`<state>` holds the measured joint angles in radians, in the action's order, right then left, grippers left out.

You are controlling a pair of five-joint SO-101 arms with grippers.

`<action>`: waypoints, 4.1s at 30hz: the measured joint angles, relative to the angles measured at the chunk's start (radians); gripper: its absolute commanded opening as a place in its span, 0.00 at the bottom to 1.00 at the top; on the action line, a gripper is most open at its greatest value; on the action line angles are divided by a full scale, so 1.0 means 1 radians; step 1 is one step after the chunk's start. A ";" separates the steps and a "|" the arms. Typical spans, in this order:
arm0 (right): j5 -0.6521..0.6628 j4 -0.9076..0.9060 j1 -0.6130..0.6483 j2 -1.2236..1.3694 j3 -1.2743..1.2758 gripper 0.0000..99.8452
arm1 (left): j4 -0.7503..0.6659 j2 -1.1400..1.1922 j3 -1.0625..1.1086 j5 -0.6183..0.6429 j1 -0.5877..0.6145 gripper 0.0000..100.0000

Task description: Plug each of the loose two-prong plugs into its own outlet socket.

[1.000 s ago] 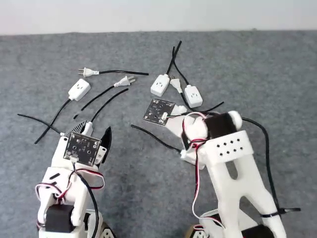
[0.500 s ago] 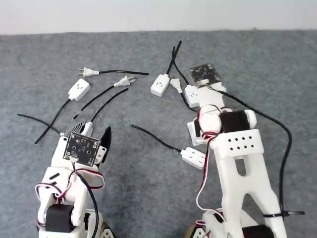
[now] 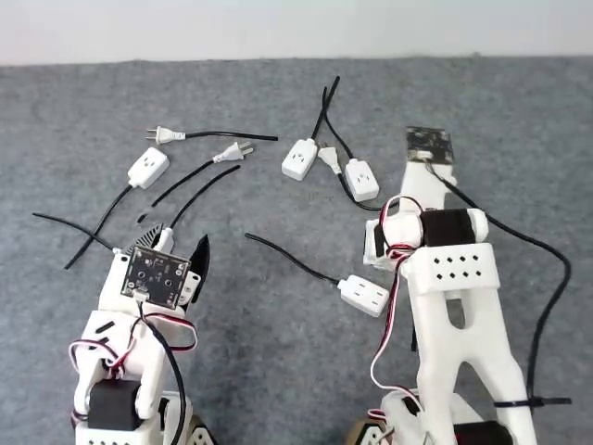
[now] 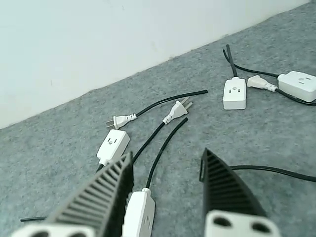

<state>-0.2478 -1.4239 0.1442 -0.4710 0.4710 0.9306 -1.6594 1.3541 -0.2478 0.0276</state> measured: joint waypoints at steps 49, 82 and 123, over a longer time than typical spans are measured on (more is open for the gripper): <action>-0.084 0.078 0.021 -0.002 0.219 0.01 | -0.012 0.000 0.015 0.000 0.000 0.22; 0.025 0.089 -0.028 0.132 0.219 0.01 | -0.012 0.000 0.015 0.000 0.000 0.22; 0.025 0.031 -0.014 0.143 0.101 0.01 | -0.012 0.000 0.015 0.000 0.000 0.22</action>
<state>-0.2232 -1.3932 0.1304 -0.3284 0.5723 0.9183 -1.6594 1.3694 -0.2478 0.0276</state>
